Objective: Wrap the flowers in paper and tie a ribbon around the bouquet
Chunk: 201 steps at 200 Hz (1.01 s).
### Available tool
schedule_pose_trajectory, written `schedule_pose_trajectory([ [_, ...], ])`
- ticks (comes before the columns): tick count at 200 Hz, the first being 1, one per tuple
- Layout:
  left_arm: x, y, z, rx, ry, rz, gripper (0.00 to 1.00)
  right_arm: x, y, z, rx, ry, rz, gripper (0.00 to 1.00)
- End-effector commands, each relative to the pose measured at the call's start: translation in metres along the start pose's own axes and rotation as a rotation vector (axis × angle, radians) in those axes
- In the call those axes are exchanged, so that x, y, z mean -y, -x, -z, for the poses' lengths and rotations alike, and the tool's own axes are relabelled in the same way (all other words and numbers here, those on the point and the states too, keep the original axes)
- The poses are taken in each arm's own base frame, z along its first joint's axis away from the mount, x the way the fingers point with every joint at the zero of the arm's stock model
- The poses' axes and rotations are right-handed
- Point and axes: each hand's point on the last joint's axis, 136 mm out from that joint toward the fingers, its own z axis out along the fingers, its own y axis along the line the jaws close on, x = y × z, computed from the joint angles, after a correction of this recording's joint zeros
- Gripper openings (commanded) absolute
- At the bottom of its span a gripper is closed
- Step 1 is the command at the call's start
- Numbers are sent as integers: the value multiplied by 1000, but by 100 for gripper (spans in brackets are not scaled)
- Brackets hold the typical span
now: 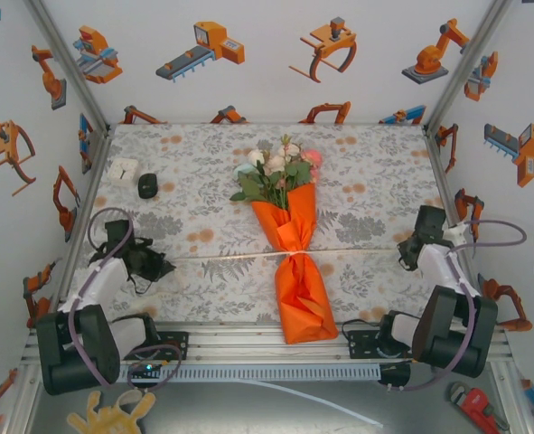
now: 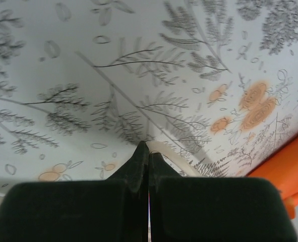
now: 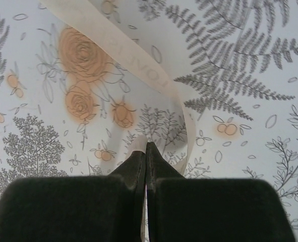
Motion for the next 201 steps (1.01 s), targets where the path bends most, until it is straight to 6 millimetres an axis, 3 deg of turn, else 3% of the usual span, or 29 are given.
schedule_pose_trajectory([
  [1,-37,40,7,180,106,117,0,23,54,8,211,-73,-131,0],
  [10,-31,40,5,168,67,103,0,16,50,6,186,-36,-117,0],
  [19,-12,39,3,144,-21,61,0,1,42,3,132,46,-92,0],
  [43,45,30,8,81,-268,-108,0,-61,18,10,5,377,31,0],
  [49,54,29,13,74,-298,-145,14,-72,16,17,-10,439,64,12],
  [64,74,30,36,107,-337,-249,41,-91,16,41,-22,532,148,40],
  [72,87,29,53,139,-371,-313,50,-101,17,58,-11,579,212,48],
  [87,118,20,90,211,-450,-465,56,-121,13,95,38,661,375,51],
  [99,138,6,112,255,-473,-588,58,-135,-2,119,83,690,527,51],
  [109,156,-11,128,273,-518,-719,58,-149,-23,139,111,743,665,55],
  [127,189,-65,140,249,-628,-1080,60,-170,-72,172,150,919,953,55],
  [148,196,-138,123,142,-650,-1555,61,-169,-142,189,117,1153,1349,54],
  [166,187,-183,99,69,-606,-1879,61,-137,-195,197,63,1341,1740,54],
  [179,182,-202,82,31,-589,-2035,60,-119,-213,186,34,1341,1936,54],
  [201,184,-220,55,-47,-588,-2124,60,-100,-230,169,-108,1325,2084,54],
])
